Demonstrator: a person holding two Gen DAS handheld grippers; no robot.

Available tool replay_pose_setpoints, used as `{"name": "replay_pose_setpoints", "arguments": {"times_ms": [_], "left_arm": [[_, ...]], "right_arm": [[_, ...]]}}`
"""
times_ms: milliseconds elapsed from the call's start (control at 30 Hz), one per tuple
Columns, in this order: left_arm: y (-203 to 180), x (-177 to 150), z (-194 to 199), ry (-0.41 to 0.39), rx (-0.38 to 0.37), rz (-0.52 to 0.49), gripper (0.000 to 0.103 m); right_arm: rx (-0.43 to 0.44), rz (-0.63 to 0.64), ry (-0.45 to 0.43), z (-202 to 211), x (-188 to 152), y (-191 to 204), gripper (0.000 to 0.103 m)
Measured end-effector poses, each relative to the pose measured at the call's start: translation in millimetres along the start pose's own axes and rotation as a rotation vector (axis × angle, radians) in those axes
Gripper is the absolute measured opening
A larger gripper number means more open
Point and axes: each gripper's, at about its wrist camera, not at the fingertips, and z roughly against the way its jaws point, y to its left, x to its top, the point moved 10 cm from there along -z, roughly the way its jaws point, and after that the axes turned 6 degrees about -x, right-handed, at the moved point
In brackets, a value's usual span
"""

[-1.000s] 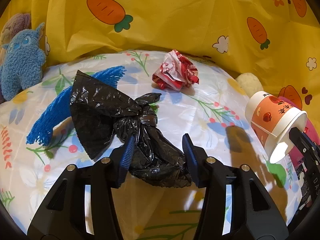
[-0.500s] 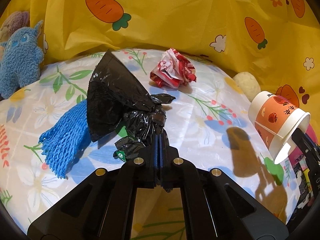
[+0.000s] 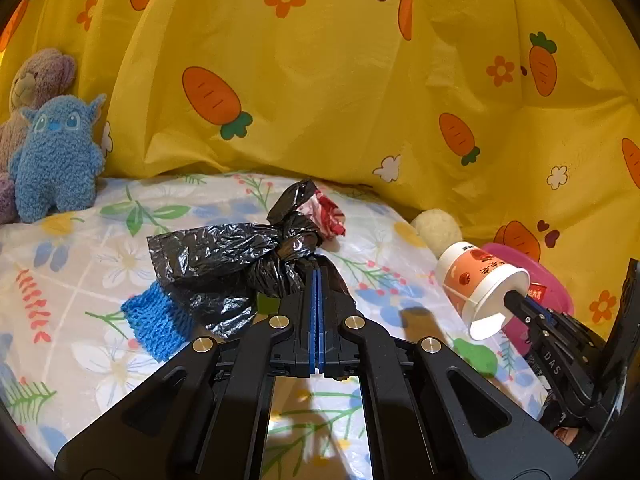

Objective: Collect trash
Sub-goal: 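Close the left tool on the black plastic bag and lift it, then carry the black bag and paper cup over the pink bucket with both tools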

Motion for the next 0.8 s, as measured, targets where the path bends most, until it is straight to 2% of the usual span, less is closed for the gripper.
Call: {"name": "replay_pose_setpoints", "arguments": {"times_ms": [800], "left_arm": [[-56.4, 8.6, 33.5, -0.046, -0.019, -0.124, 0.000]], "right_arm": [[0.012, -0.016, -0.079, 50.2, 11.1, -14.0, 0.004]]}}
